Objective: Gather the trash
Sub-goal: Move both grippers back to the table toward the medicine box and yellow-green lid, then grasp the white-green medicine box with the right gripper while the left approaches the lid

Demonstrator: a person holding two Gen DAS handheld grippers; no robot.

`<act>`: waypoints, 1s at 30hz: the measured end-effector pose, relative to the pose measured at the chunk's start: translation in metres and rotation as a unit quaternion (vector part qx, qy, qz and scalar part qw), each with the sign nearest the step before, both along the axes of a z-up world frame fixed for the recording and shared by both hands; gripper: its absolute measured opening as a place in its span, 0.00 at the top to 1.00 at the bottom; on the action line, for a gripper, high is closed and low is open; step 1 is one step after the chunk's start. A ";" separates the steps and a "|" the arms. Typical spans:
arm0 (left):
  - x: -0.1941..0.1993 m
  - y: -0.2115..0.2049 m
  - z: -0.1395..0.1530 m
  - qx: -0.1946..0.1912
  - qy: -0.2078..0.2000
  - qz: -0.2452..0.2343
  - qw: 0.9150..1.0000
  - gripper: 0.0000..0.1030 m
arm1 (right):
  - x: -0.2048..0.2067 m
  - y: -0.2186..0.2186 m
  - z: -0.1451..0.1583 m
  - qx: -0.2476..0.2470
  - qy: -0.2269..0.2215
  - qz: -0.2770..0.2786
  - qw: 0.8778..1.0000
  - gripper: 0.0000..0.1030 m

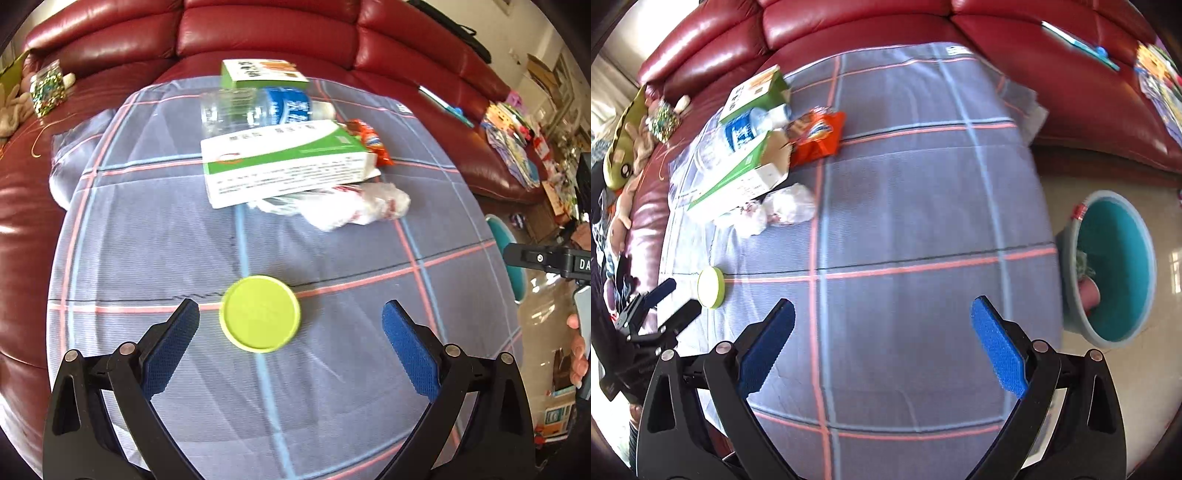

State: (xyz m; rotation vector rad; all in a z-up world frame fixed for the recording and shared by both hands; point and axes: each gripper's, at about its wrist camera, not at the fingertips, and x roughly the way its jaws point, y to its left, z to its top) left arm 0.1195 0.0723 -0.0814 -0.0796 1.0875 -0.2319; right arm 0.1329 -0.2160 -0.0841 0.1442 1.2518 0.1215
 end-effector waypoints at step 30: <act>0.100 0.008 -0.026 0.065 -0.032 -0.079 0.994 0.37 | 0.102 0.067 -0.030 0.049 0.045 0.003 0.998 0.11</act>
